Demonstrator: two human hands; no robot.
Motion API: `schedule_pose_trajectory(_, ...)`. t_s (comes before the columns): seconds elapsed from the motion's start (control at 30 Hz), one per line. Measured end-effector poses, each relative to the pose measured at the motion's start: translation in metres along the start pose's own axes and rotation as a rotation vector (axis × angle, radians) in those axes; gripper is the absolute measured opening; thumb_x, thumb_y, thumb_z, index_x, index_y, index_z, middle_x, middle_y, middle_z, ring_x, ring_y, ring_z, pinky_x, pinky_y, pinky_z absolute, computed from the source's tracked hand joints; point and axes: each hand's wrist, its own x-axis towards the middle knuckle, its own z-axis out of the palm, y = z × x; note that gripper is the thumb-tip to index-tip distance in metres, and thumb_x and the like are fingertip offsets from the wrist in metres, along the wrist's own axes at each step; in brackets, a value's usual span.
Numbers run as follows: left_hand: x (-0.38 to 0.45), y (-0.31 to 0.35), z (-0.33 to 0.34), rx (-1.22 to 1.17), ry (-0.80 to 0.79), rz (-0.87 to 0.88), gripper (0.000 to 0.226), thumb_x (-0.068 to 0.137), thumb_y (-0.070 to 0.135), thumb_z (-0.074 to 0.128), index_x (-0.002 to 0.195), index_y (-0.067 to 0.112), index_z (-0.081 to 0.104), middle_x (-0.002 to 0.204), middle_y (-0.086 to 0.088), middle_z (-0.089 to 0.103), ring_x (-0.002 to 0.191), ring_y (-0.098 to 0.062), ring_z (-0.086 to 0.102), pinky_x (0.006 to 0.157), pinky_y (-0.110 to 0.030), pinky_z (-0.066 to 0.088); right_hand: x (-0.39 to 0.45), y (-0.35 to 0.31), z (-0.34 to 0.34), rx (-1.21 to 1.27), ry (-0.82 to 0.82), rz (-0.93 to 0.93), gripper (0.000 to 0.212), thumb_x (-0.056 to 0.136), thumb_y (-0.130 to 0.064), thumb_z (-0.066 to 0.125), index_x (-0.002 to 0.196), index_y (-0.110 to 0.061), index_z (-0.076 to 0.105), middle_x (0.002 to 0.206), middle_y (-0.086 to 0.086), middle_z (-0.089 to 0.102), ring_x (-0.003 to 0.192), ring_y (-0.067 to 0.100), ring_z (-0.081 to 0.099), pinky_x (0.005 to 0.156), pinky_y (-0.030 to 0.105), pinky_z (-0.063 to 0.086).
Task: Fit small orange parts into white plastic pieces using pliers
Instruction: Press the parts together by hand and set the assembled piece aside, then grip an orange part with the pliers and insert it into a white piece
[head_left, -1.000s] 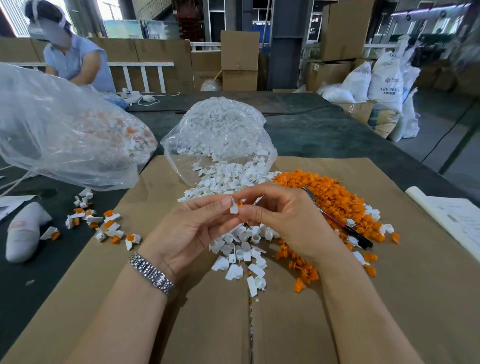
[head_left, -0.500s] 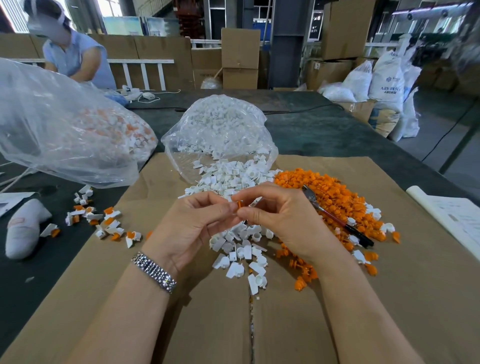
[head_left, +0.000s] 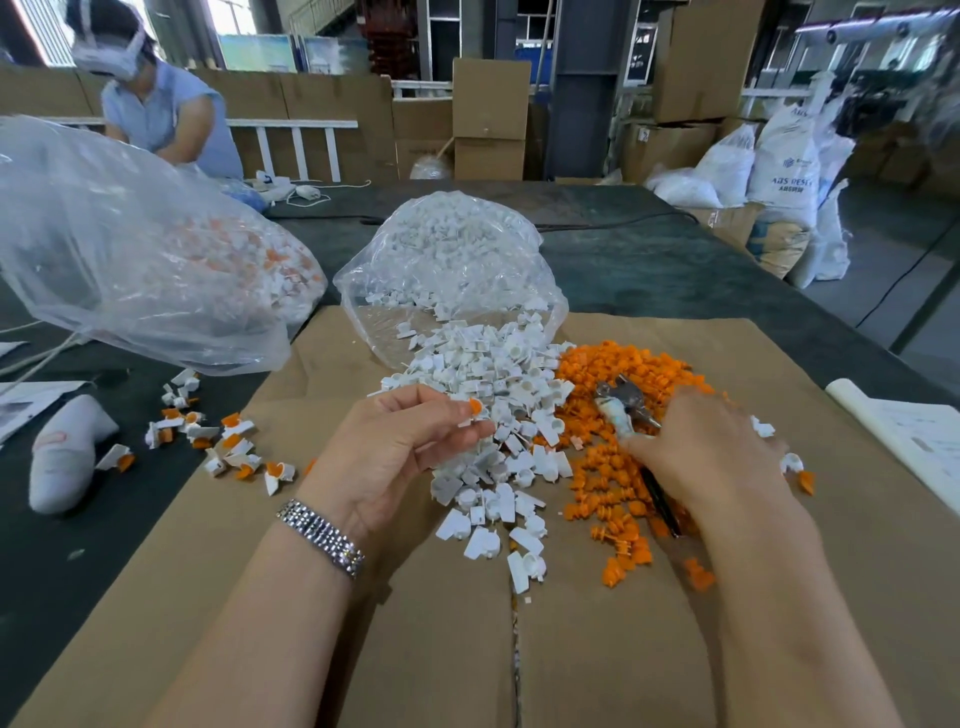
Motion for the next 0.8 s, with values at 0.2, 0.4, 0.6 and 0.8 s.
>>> schedule_pose_trajectory(0.2, 0.0, 0.001, -0.001, -0.026, 0.009, -0.012, 0.012, 0.068, -0.001, 0.079, 0.071, 0.001, 0.068, 0.07, -0.015, 0.066, 0.093, -0.038, 0.076, 0.064, -0.022, 0.061, -0.002, 0.0, 0.0, 0.01, -0.022, -0.04, 0.041, 0.087, -0.051, 0.07, 0.092, -0.017, 0.048, 0.113, 0.01, 0.061, 0.112, 0.032, 0.056, 0.106, 0.059, 0.039)
schedule_pose_trajectory(0.4, 0.001, 0.001, -0.003, -0.017, 0.016, -0.039, 0.011, 0.07, 0.0, 0.079, 0.075, -0.001, 0.069, 0.077, -0.016, 0.071, 0.092, -0.035, 0.076, 0.065, -0.022, 0.061, -0.001, 0.002, 0.0, 0.181, 0.07, -0.093, 0.039, 0.087, -0.042, 0.067, 0.069, -0.013, 0.048, 0.078, 0.009, 0.055, 0.076, 0.027, 0.053, 0.056, 0.032, 0.034)
schedule_pose_trajectory(0.6, 0.003, 0.002, -0.005, -0.023, -0.002, 0.004, 0.015, 0.069, 0.006, 0.081, 0.078, 0.0, 0.072, 0.086, -0.015, 0.074, 0.078, -0.021, 0.075, 0.061, -0.021, 0.057, -0.021, -0.009, -0.028, 0.524, -0.11, -0.278, 0.009, 0.094, -0.029, 0.063, 0.086, -0.026, 0.063, 0.071, 0.009, 0.067, 0.059, 0.014, 0.064, 0.051, 0.027, 0.044)
schedule_pose_trajectory(0.8, 0.004, 0.006, -0.007, -0.078, 0.023, 0.024, 0.025, 0.065, 0.01, 0.083, 0.085, -0.001, 0.073, 0.069, -0.008, 0.068, 0.066, -0.014, 0.07, 0.054, -0.019, 0.054, -0.042, -0.034, -0.018, 0.699, -0.637, -0.398, 0.015, 0.1, -0.003, 0.046, 0.106, 0.003, 0.058, 0.1, 0.02, 0.073, 0.084, 0.022, 0.077, 0.081, 0.039, 0.063)
